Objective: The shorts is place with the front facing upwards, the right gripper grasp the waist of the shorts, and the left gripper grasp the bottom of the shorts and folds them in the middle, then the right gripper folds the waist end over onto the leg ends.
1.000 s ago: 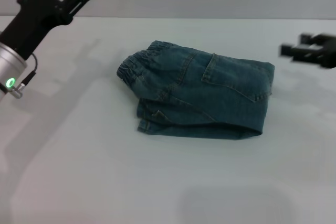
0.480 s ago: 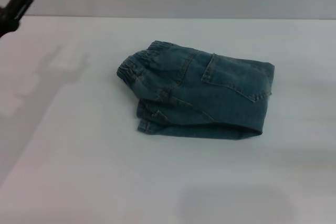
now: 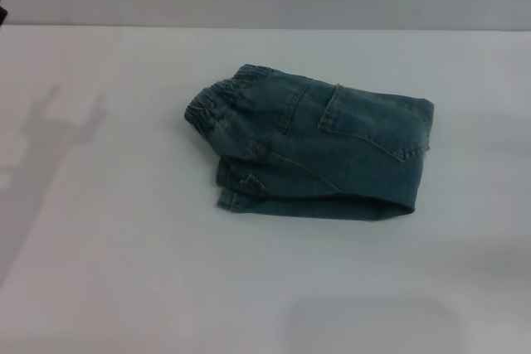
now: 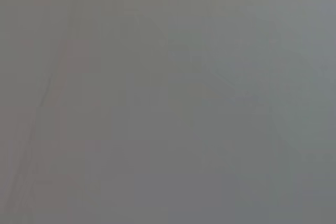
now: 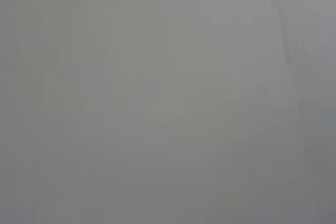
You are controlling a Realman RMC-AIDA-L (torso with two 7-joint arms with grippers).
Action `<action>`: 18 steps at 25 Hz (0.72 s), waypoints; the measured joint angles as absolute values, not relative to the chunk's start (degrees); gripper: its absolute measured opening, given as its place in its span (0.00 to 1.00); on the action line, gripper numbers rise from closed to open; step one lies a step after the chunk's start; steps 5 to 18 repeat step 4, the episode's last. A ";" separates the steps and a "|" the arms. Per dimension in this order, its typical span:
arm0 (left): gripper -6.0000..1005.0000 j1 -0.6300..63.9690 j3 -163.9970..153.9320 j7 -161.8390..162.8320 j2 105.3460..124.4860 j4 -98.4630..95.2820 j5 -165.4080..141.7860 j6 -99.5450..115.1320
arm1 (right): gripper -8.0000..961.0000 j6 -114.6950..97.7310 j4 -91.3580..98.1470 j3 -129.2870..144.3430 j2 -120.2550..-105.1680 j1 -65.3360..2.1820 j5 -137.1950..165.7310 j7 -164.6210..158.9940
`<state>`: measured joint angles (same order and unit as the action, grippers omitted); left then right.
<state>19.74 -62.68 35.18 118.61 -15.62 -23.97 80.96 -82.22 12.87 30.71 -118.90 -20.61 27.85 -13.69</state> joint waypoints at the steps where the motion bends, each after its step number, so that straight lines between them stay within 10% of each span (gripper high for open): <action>1: 0.82 19.83 -62.68 34.63 118.63 -15.55 -23.45 80.99 | 0.82 -82.23 12.52 30.60 -118.90 -20.97 27.24 -13.57; 18: 0.82 20.47 -62.65 33.01 118.68 -14.80 -21.68 81.07 | 0.82 -82.10 12.03 30.29 -118.85 -22.00 25.63 -13.42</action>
